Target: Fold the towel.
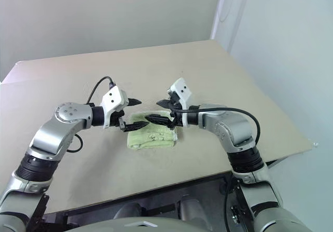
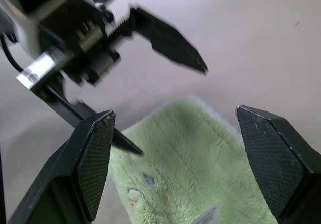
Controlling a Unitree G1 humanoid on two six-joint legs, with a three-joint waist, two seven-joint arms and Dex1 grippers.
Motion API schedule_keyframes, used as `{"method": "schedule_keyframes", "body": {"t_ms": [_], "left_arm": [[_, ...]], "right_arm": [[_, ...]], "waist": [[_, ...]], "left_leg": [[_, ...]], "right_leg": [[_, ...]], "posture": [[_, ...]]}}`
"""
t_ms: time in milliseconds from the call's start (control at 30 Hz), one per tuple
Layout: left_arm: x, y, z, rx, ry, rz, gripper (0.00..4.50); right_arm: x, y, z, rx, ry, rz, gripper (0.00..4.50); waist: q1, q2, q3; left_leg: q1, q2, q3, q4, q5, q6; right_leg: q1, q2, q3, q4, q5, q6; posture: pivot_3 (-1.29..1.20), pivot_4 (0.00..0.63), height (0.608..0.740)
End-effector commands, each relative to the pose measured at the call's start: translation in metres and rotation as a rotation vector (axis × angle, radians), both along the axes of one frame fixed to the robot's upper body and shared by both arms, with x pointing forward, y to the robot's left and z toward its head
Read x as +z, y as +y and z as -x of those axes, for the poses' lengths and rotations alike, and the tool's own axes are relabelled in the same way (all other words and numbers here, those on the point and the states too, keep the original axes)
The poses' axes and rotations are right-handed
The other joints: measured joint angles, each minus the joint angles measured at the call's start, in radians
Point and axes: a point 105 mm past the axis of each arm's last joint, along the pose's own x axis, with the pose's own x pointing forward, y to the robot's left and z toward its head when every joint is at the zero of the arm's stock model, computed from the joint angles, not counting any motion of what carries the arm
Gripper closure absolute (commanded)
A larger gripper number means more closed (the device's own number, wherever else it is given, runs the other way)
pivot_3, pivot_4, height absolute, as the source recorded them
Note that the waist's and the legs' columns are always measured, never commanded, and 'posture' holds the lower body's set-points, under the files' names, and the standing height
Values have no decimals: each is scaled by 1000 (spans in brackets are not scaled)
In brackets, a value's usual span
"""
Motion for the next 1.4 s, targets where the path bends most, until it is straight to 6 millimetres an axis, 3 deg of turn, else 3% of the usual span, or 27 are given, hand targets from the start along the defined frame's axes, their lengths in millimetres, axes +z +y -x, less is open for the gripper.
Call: {"method": "schedule_keyframes", "body": {"t_ms": [33,200,333,567,667,800,867,1033,1167,1267,1400], "left_arm": [[11,7,-3,14,-34,-3,20],[-13,15,-12,37,-2,-29,20],[-44,19,-5,17,36,-63,20],[-89,34,3,15,126,-48,20],[-111,52,1,40,123,-83,20],[-104,58,-6,57,102,-37,20],[-98,50,-8,53,107,11,20],[-76,44,-6,47,131,116,20],[-70,46,-1,32,148,151,20],[-67,52,-4,57,127,164,20],[-80,80,-14,145,91,163,20]], "right_arm": [[-6,2,-3,-6,-18,10,458],[-40,3,-6,-39,16,94,458],[-60,4,-1,-48,41,137,458],[-68,0,0,-59,41,177,458],[-67,-1,-3,-73,34,181,458],[-66,1,-2,-71,33,163,458],[-68,0,0,-64,32,169,458],[-72,0,8,-10,21,199,458],[-66,2,4,-12,-12,178,458],[-54,4,0,-14,-55,136,458],[-39,2,-4,-17,-113,82,458]], "waist": [[-1,0,0],[-2,0,0],[-1,0,0],[0,1,-1],[-1,1,-2],[-1,1,-3],[-2,1,-3],[-2,1,-3],[-2,1,-3],[-1,1,-2],[-2,1,-2]], "left_leg": [[0,0,0,0,0,0],[1,0,0,0,0,0],[1,0,0,0,0,0],[1,0,0,0,0,0],[4,0,0,1,0,0],[8,0,0,1,0,0],[10,0,0,0,0,0],[14,0,0,0,0,0],[14,0,1,-2,0,0],[14,0,0,-2,0,0],[14,0,1,-2,0,0]], "right_leg": [[0,0,0,0,0,0],[0,0,0,1,0,0],[0,0,0,0,2,-3],[1,0,0,0,2,-3],[3,0,0,1,-2,-3],[7,0,0,1,-2,-3],[9,1,0,1,-2,-3],[13,0,0,1,-2,-3],[12,0,0,0,-2,-3],[11,1,0,0,-2,-3],[11,0,0,0,-2,-3]], "posture": [[0,0,740],[0,0,740],[0,0,740],[0,0,740],[0,0,740],[0,0,740],[0,0,740],[0,0,740],[0,0,740],[0,0,740],[0,0,740]]}}
